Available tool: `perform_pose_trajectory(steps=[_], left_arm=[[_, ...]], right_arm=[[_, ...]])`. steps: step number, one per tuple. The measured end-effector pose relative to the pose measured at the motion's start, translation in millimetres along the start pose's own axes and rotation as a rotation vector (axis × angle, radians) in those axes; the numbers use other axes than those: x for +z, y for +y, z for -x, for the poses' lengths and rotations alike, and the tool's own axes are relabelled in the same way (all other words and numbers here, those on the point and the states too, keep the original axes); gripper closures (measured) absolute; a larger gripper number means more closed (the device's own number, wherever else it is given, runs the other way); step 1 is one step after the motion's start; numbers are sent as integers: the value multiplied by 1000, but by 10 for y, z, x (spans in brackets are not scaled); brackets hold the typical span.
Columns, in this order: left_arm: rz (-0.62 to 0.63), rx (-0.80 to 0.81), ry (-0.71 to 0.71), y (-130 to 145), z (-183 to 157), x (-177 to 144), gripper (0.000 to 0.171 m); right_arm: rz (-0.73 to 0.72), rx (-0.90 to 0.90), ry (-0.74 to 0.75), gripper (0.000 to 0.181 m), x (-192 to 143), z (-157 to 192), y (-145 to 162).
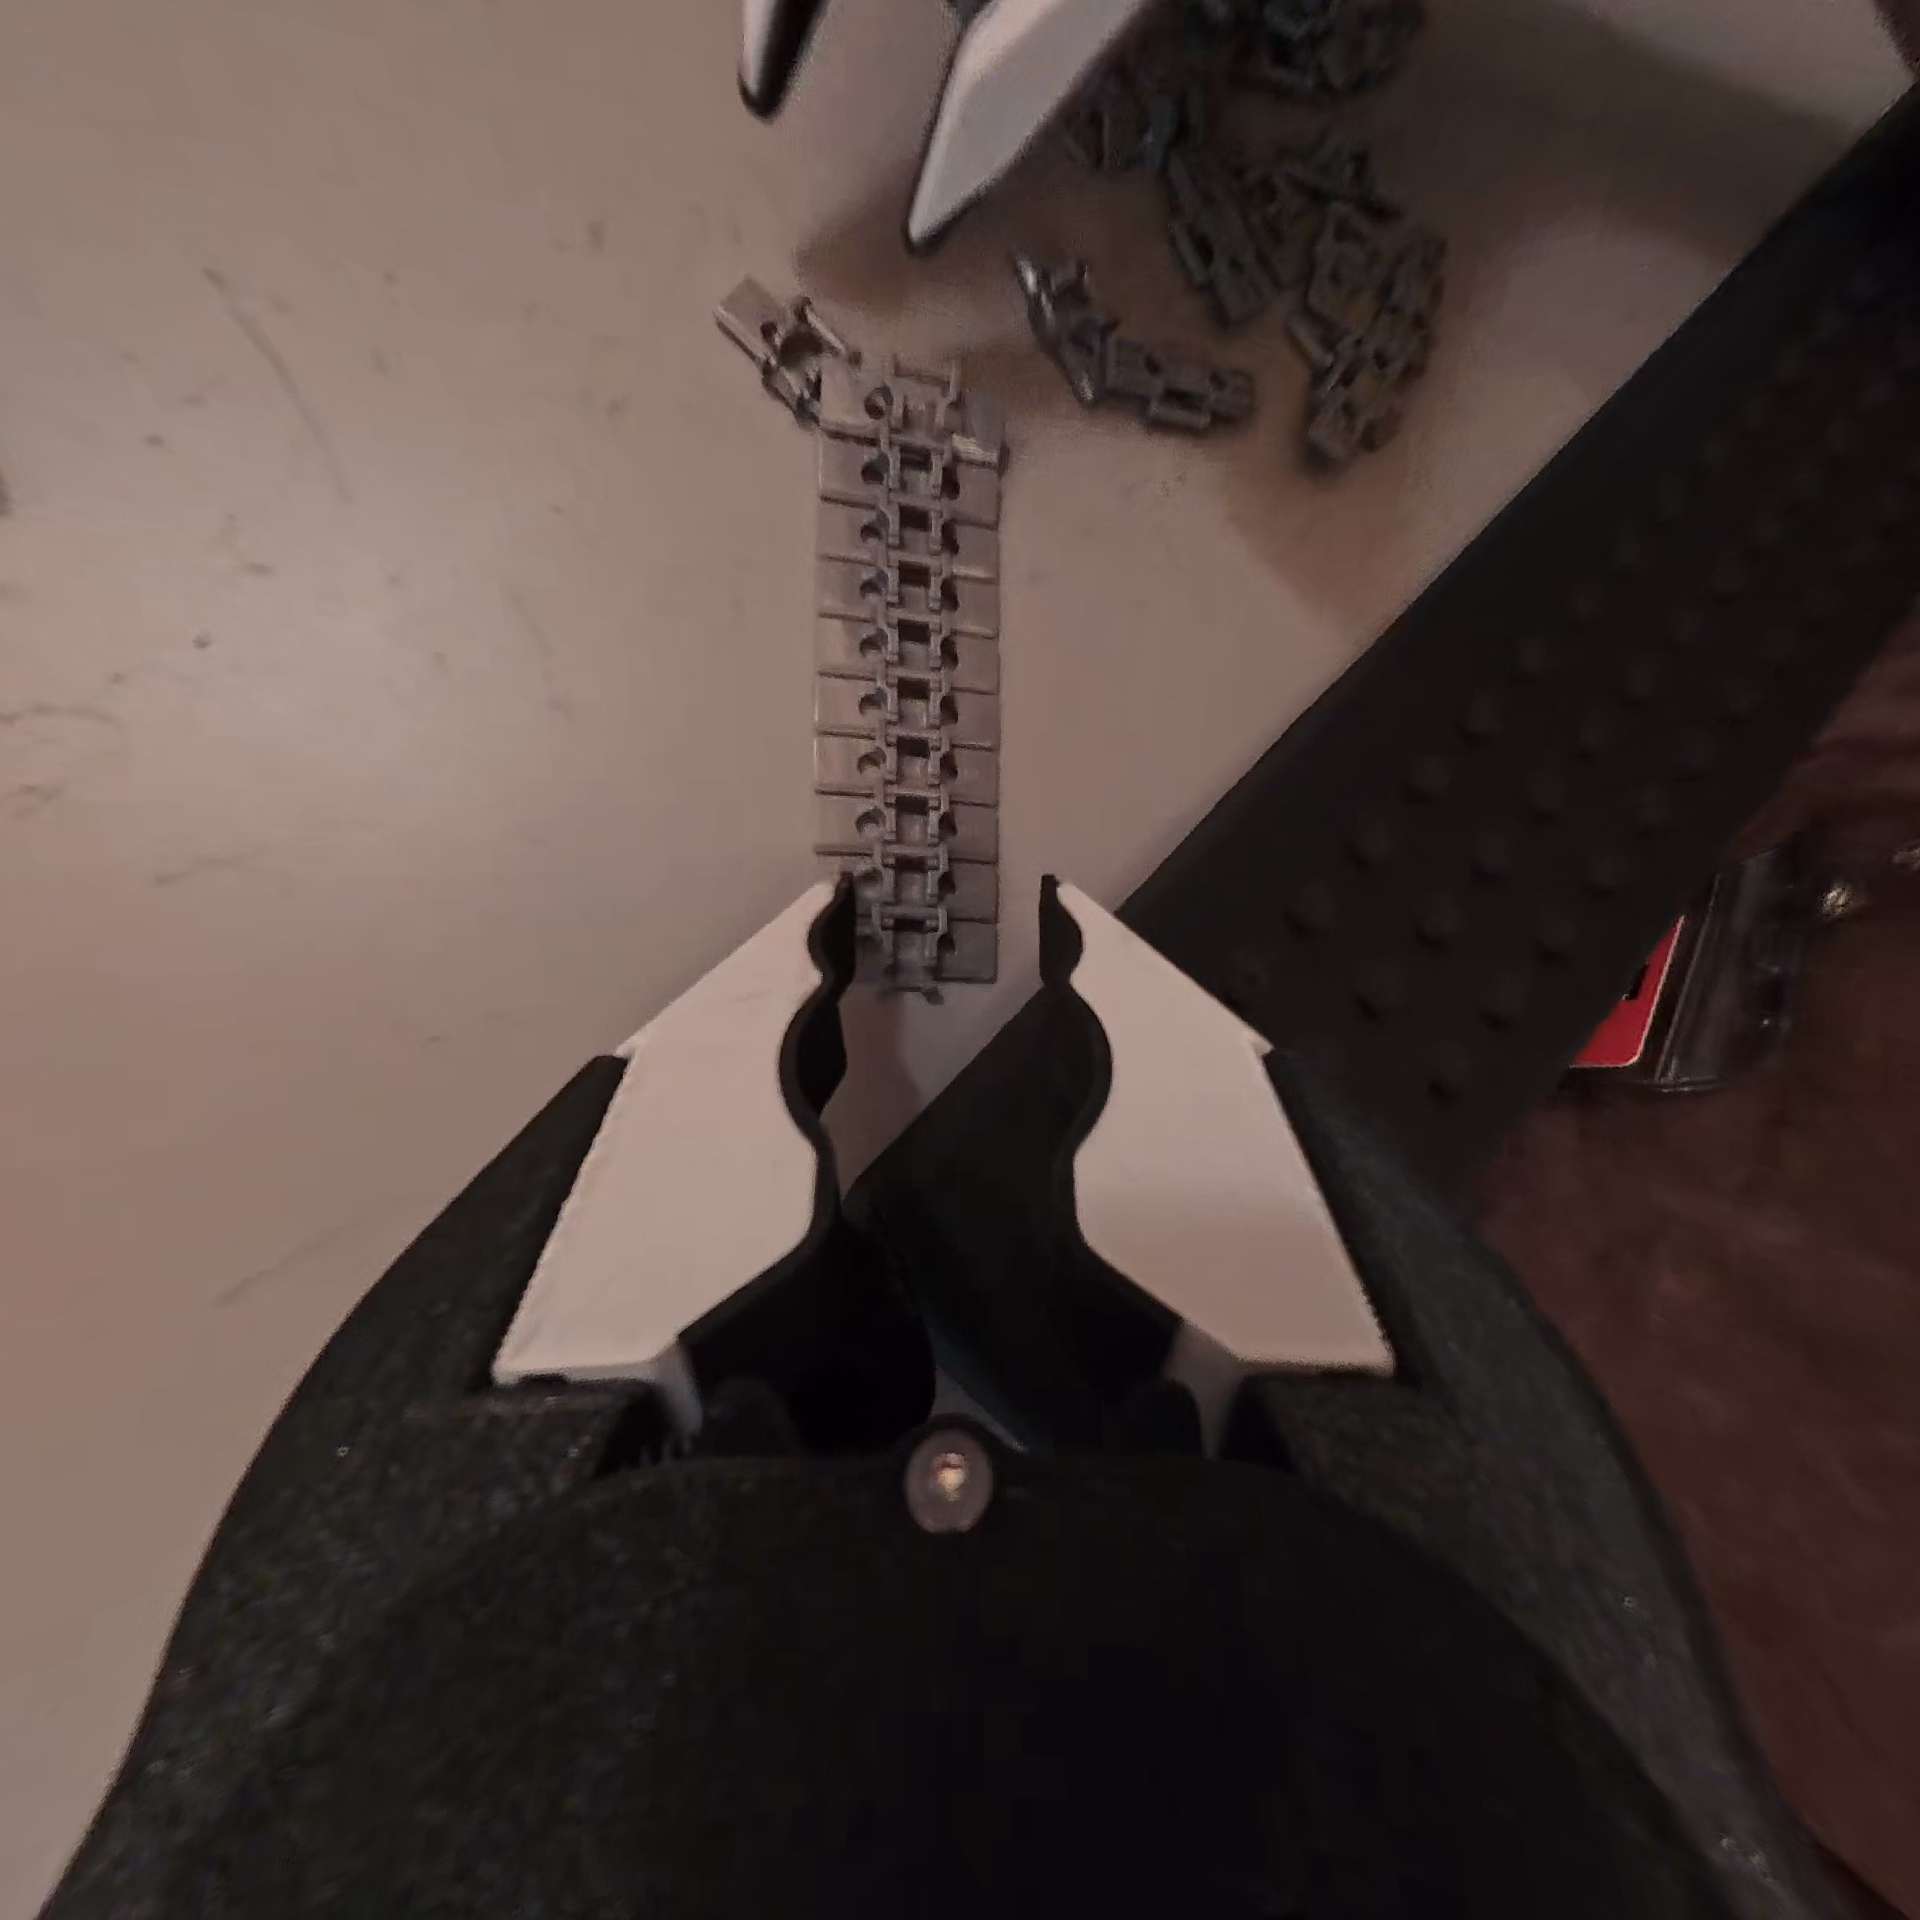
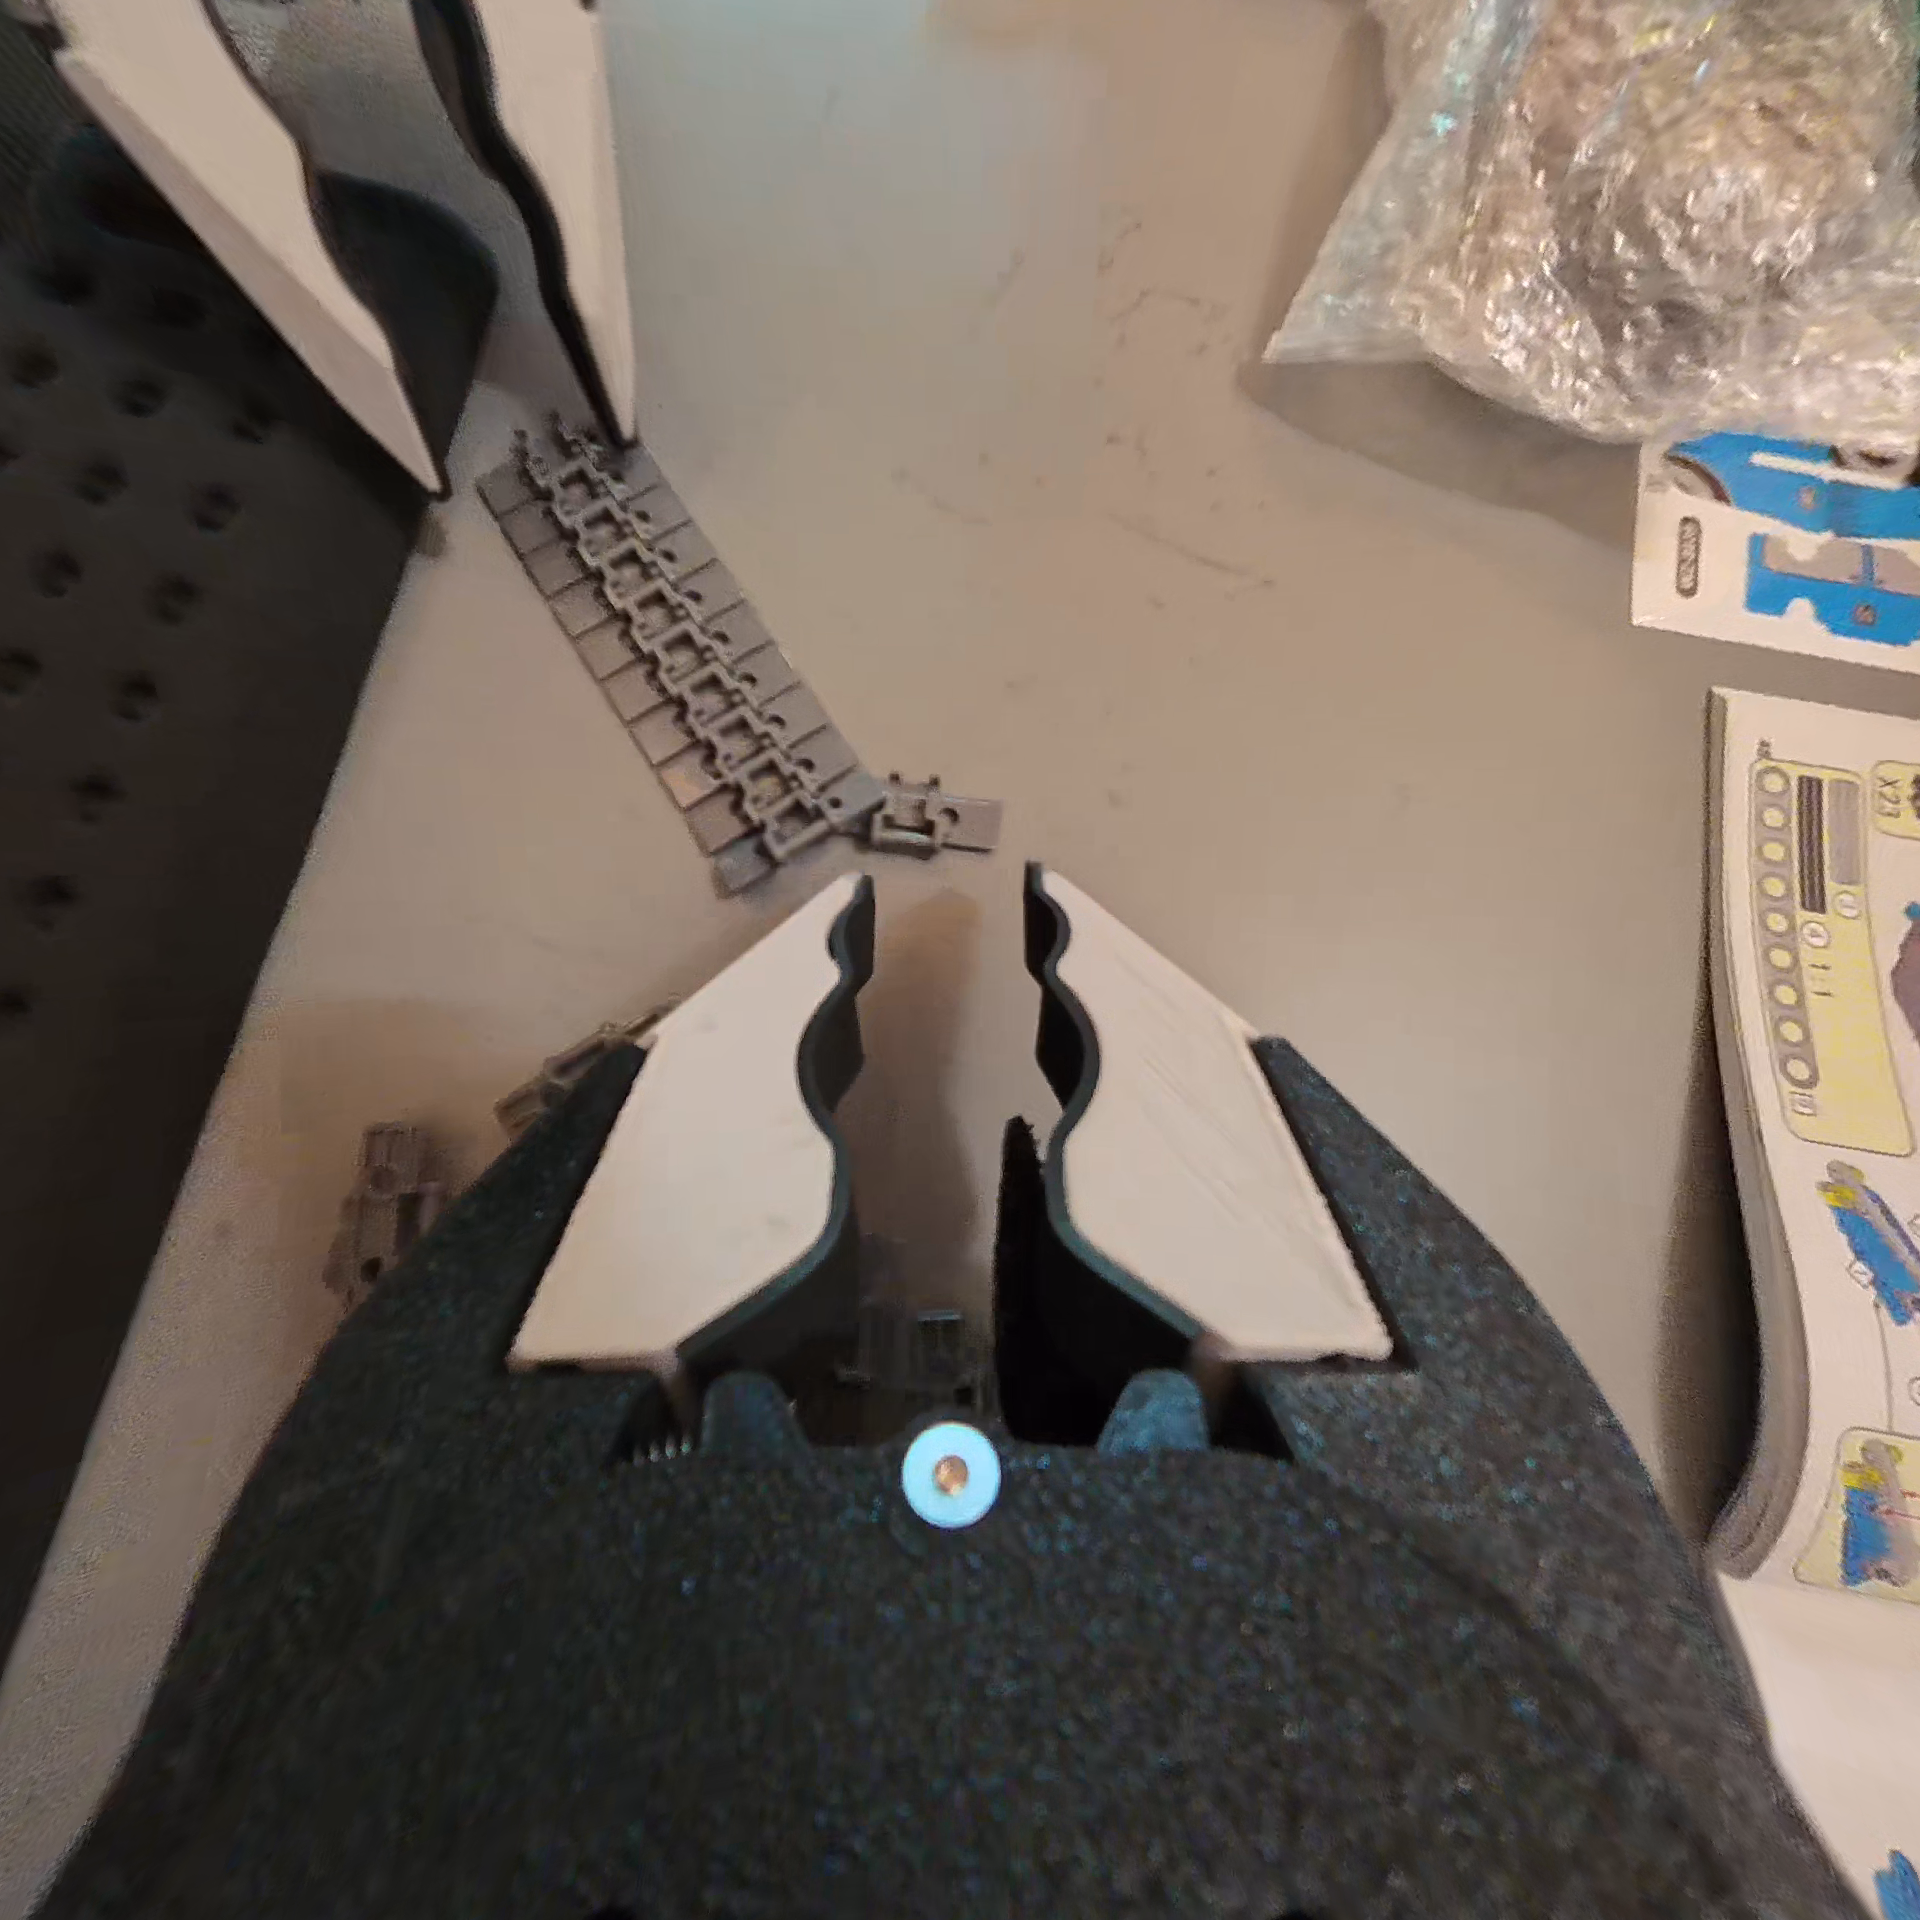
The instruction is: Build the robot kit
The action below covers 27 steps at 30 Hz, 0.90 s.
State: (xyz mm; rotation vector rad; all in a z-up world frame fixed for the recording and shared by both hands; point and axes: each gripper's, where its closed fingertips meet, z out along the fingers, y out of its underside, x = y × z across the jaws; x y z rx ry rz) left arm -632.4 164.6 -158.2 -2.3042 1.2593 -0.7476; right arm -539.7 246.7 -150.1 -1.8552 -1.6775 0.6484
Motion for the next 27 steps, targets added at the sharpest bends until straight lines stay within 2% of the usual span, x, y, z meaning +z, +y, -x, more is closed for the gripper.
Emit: perform_pose_trajectory(steps=[3,8,12,17,22,24,27], left_arm=[[45,70,-50,43,25,35,144],[77,96,-41,51,38,38,157],[134,144,-37,132,113,-58,158],[119,180,-24,74,231,-244,158],[165,247,-59,106,349,-258,158],[169,243,-64,117,406,-236,158],[153,225,-94,92,540,-232,153]], right_arm=[[39,21,-24,155,40,-25,54],[0,26,-9,160,72,54,9],[3,4,13,160,96,79,29],[-7,2,-10,158,145,86,-51],[29,14,-19,155,246,64,-31],[22,21,-56,165,261,123,-34],[21,3,-86,166,254,200,-26]])
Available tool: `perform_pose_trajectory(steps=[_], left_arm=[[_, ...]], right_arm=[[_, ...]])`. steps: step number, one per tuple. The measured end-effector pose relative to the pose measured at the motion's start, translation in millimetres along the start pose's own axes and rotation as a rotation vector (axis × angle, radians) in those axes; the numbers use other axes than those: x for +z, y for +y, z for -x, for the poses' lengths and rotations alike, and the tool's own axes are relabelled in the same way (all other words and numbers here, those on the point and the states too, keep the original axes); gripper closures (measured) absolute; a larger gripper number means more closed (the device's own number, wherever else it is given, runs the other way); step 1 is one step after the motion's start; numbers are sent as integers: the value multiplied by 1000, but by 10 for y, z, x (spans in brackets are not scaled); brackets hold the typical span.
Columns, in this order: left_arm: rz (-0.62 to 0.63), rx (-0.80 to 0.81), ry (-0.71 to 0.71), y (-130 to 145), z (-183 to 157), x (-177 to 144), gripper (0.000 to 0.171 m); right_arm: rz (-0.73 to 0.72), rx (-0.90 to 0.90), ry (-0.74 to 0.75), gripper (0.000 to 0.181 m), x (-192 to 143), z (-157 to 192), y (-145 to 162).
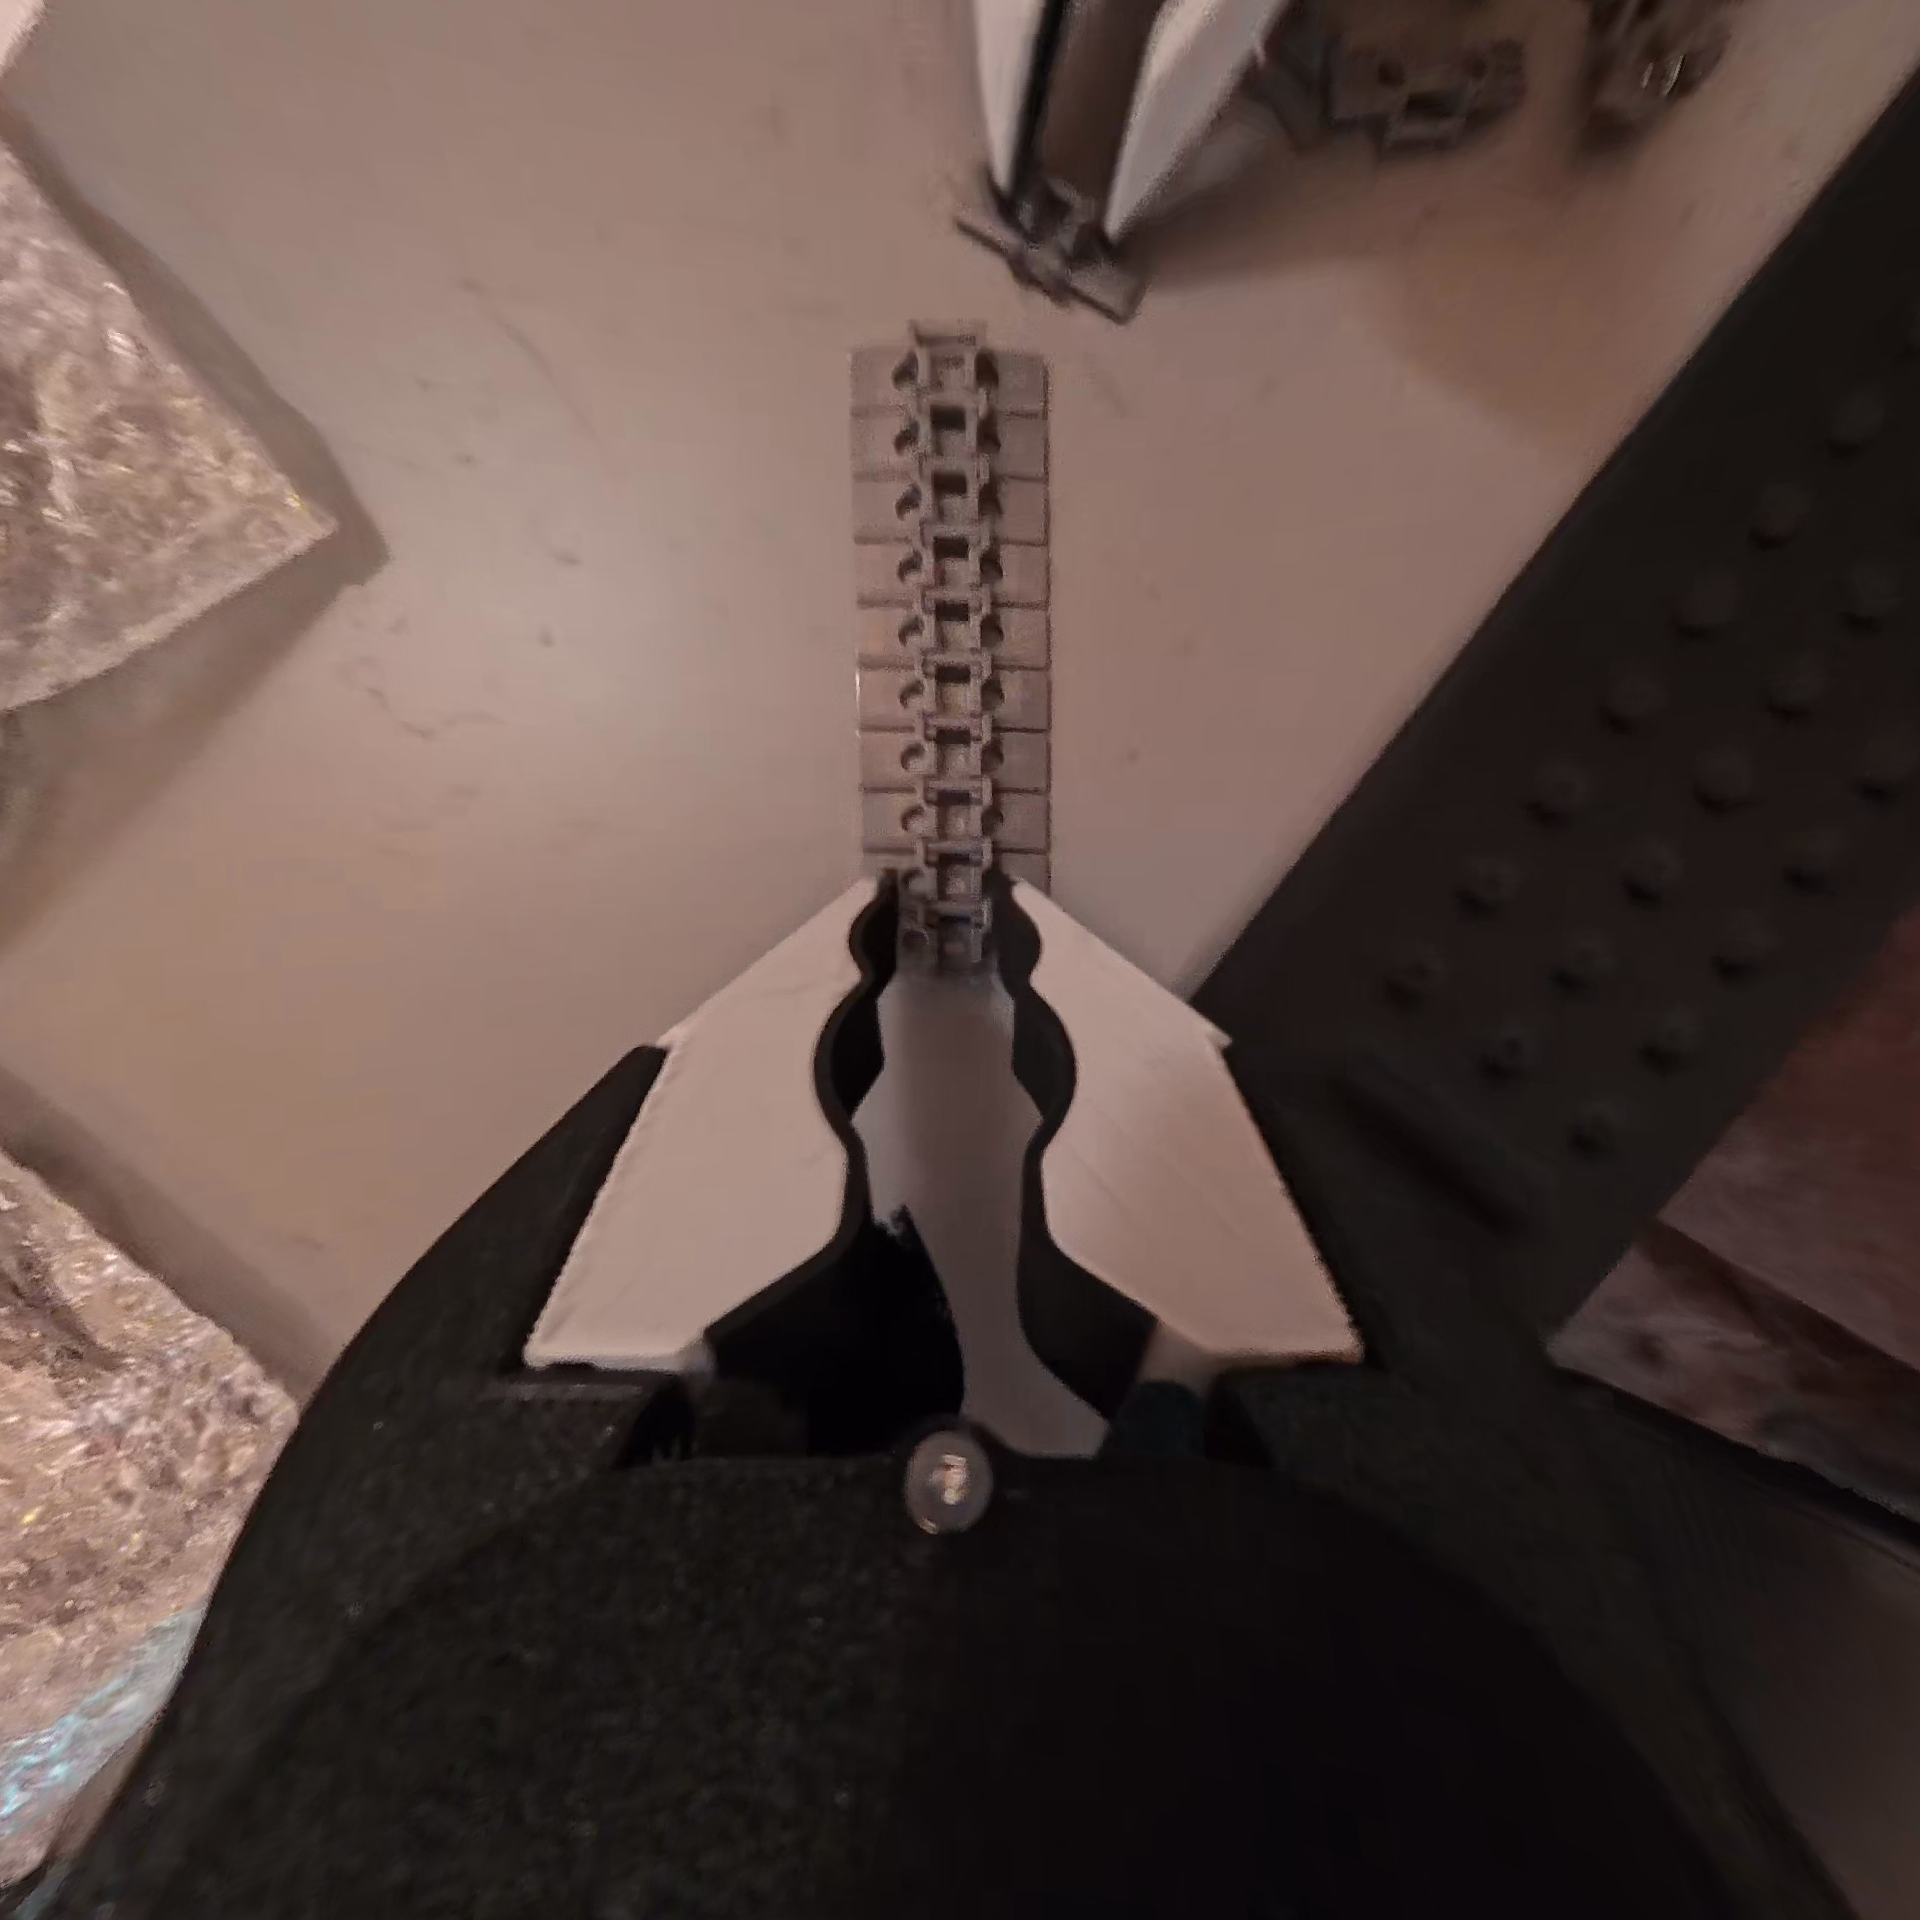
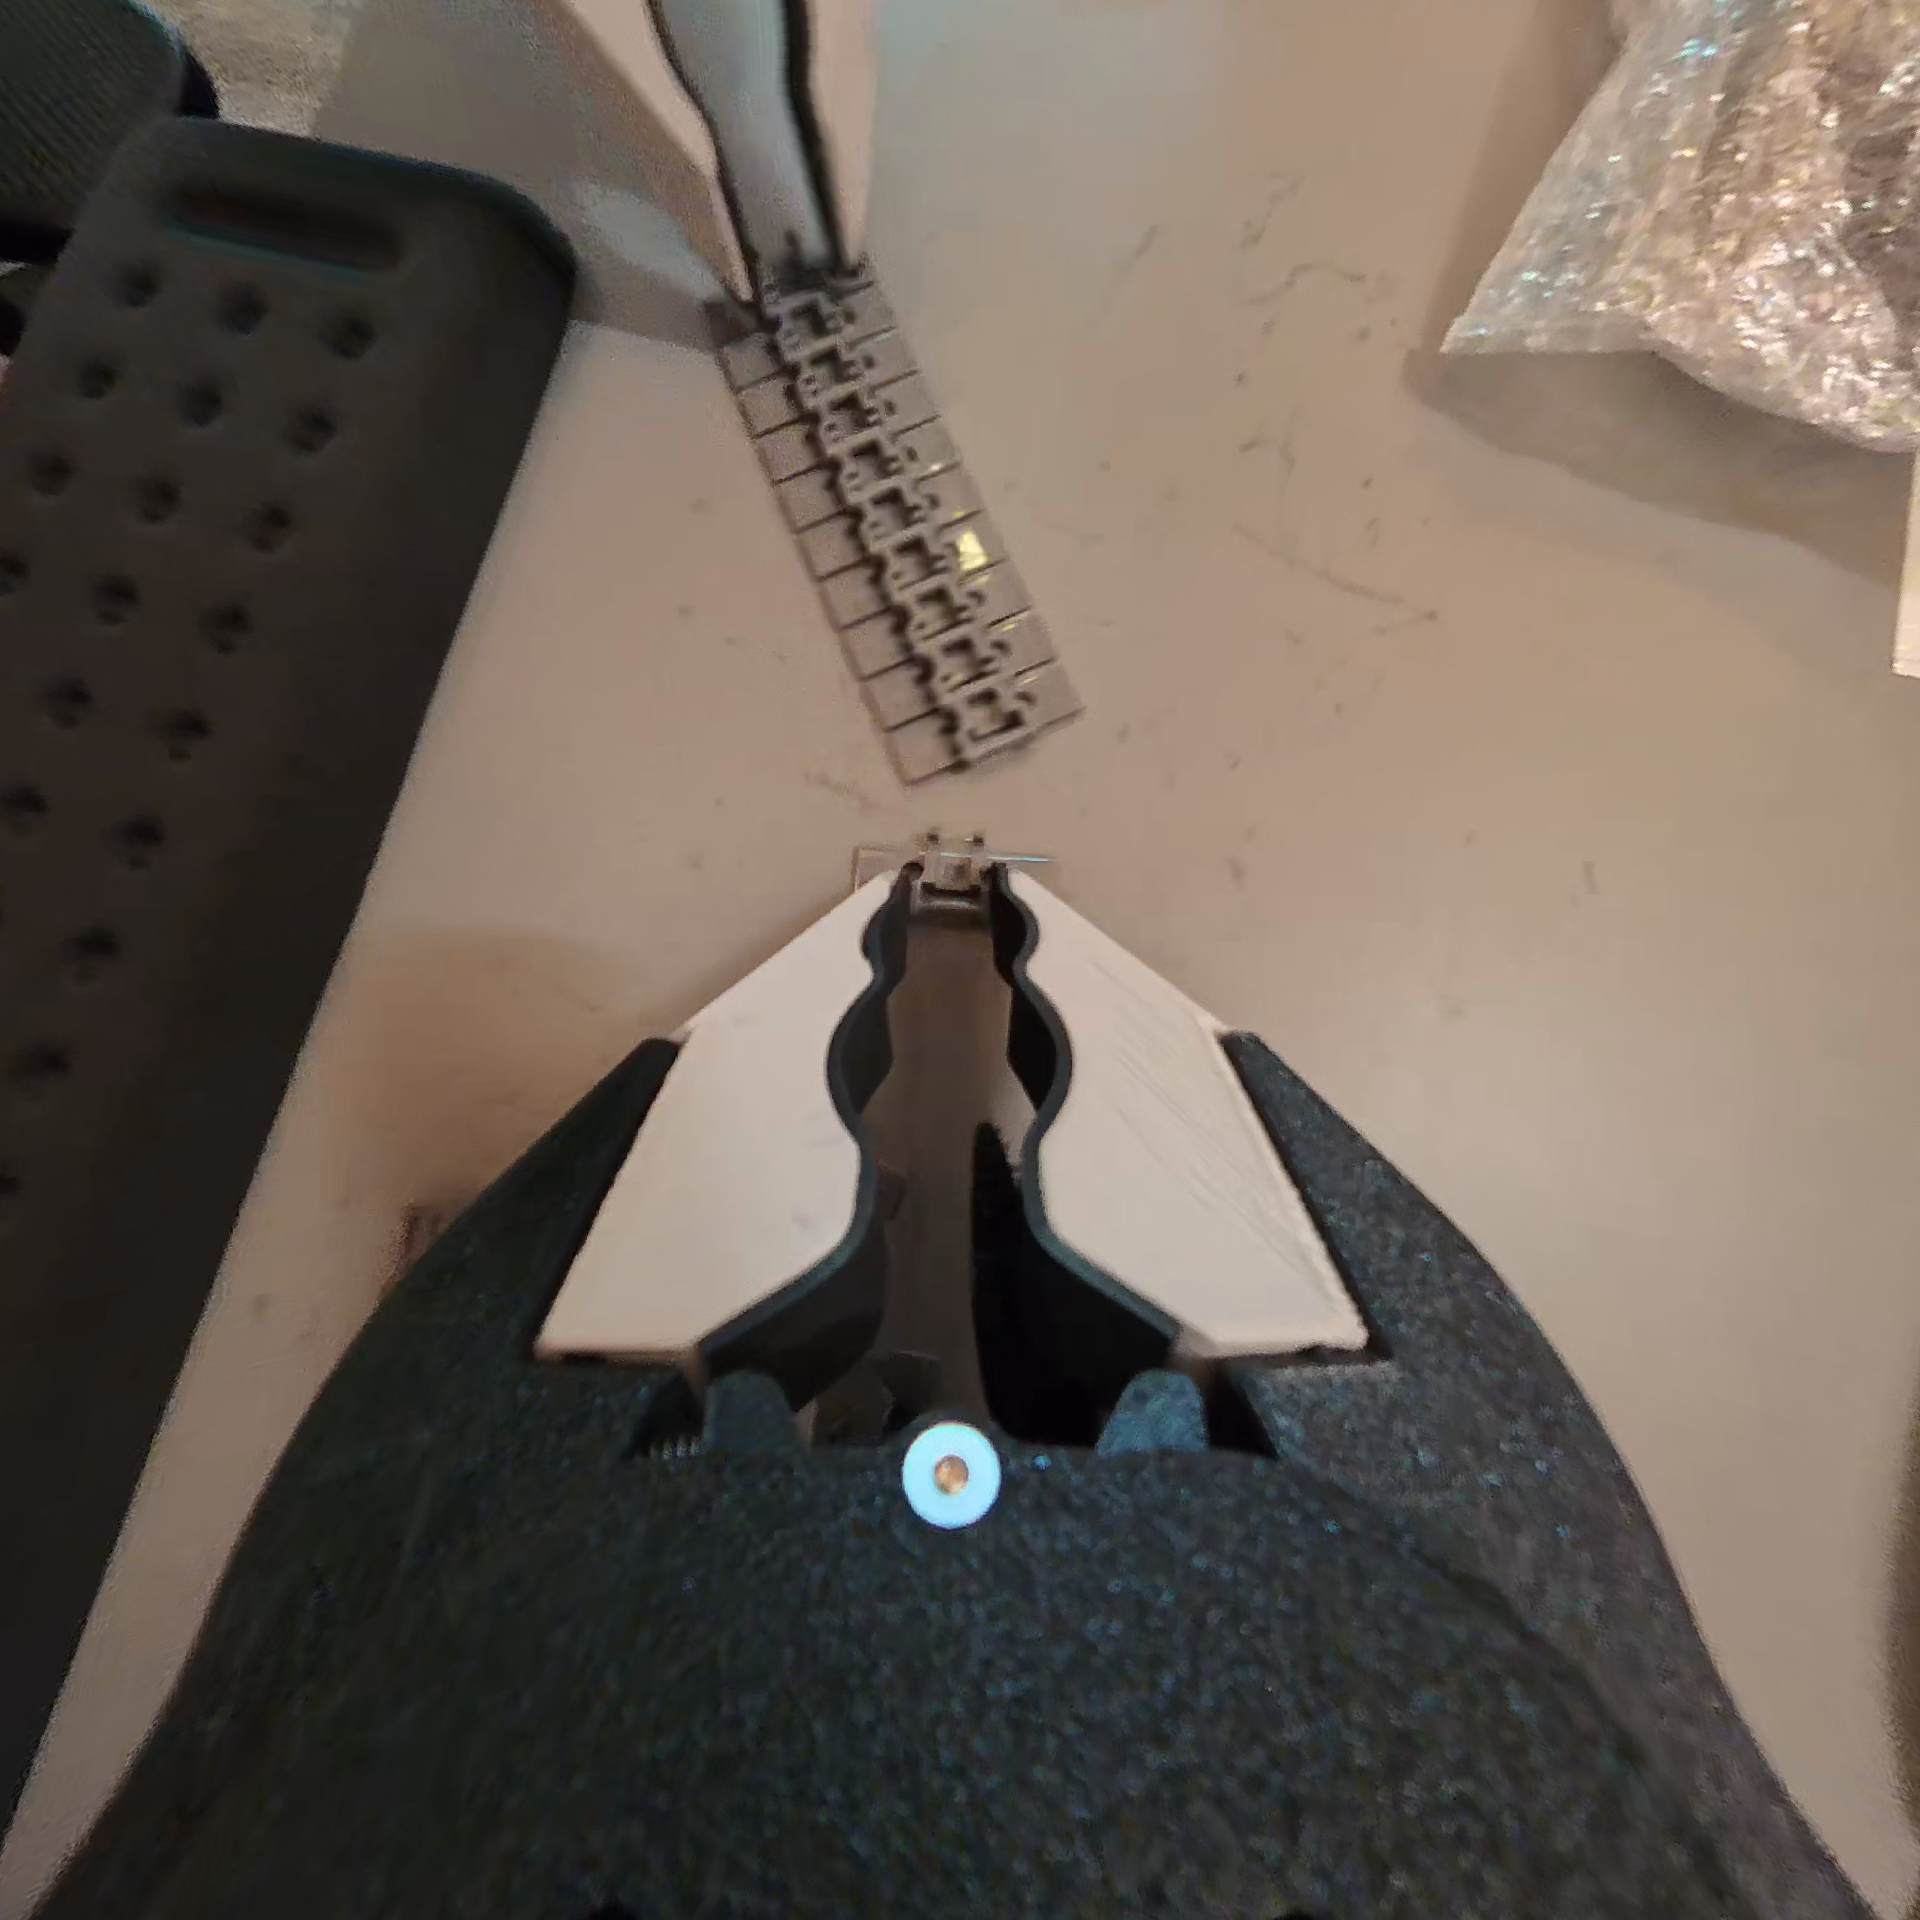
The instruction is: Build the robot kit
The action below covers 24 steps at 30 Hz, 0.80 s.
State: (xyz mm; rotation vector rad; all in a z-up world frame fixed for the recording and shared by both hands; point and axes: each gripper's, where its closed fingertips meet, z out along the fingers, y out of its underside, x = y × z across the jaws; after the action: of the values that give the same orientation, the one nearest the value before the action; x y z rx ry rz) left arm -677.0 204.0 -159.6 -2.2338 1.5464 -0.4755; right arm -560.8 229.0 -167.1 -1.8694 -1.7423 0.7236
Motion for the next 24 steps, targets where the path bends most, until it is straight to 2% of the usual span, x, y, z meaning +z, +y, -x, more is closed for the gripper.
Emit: perform_pose_trajectory(steps=[4,7,9,14,16,21,24], left_arm=[[-150,-43,64,-405,-33,-31,137],[-136,21,48,-590,-56,198,137],[-141,7,61,-678,-56,347,138],[-210,-56,84,-782,-17,423,145],[-211,-40,90,-794,-56,439,154],[-180,46,52,-792,-91,475,171],[-178,79,61,-800,-128,457,169]], right_arm=[[7,-23,-67,166,-20,120,33],[11,-29,-70,166,-22,109,31],[18,-23,-46,165,-51,87,27],[-70,71,-5,158,-163,61,-86],[-77,100,-29,156,-134,91,-82],[6,7,44,162,-52,53,46],[-9,1,33,166,-30,75,38]])
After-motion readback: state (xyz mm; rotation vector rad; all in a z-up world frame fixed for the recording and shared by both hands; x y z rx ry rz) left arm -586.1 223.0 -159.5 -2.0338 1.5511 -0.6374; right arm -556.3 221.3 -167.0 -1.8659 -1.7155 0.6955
